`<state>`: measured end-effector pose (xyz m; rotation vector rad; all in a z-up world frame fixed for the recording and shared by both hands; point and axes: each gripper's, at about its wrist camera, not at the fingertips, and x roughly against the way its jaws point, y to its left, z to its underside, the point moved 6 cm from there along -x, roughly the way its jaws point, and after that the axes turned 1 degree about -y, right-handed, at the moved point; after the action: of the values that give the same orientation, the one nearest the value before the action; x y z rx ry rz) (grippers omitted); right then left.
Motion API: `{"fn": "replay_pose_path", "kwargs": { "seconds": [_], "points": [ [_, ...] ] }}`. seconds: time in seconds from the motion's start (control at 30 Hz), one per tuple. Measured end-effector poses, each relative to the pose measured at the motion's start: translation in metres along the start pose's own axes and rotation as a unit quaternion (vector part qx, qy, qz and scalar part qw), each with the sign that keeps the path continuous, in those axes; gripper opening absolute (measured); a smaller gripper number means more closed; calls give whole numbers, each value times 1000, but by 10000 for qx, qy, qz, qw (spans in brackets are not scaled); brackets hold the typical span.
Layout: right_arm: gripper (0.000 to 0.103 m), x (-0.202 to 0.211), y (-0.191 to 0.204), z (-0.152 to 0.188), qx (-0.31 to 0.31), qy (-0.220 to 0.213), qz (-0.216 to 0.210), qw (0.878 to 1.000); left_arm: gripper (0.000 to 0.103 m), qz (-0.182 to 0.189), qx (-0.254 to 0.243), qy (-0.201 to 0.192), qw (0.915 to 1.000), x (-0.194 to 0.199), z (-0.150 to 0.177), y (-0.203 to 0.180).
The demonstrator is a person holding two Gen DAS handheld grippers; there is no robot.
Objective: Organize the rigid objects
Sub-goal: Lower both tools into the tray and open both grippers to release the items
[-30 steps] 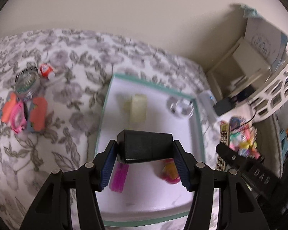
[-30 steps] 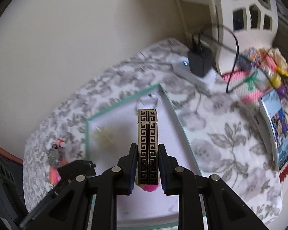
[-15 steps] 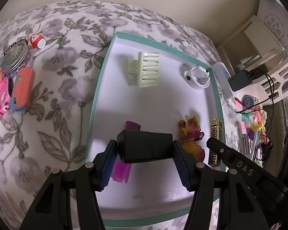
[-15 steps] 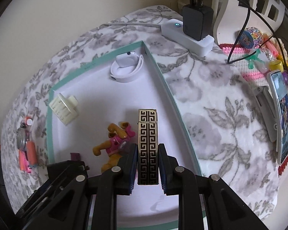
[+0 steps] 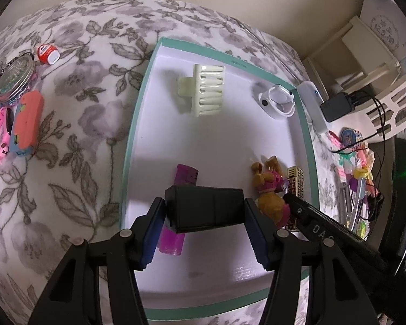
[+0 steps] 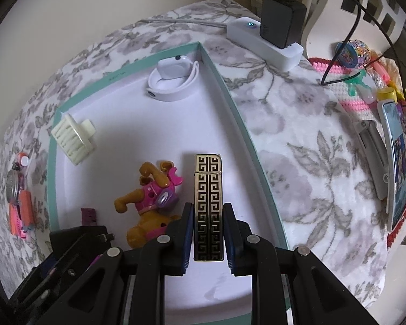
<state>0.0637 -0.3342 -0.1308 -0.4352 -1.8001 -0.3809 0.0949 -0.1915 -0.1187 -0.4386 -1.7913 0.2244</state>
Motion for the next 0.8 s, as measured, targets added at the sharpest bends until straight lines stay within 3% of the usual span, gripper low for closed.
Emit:
{"fn": "replay_pose_path", "kwargs": {
  "seconds": [0.6, 0.8],
  "points": [
    [23, -5, 0, -3, -83, 103, 11, 9999, 60, -10, -135, 52, 9999, -4, -1, -4],
    [24, 7, -1, -6, -43, -38, 35, 10000, 65, 67, -140, 110, 9998, -3, 1, -3]
  ]
}}
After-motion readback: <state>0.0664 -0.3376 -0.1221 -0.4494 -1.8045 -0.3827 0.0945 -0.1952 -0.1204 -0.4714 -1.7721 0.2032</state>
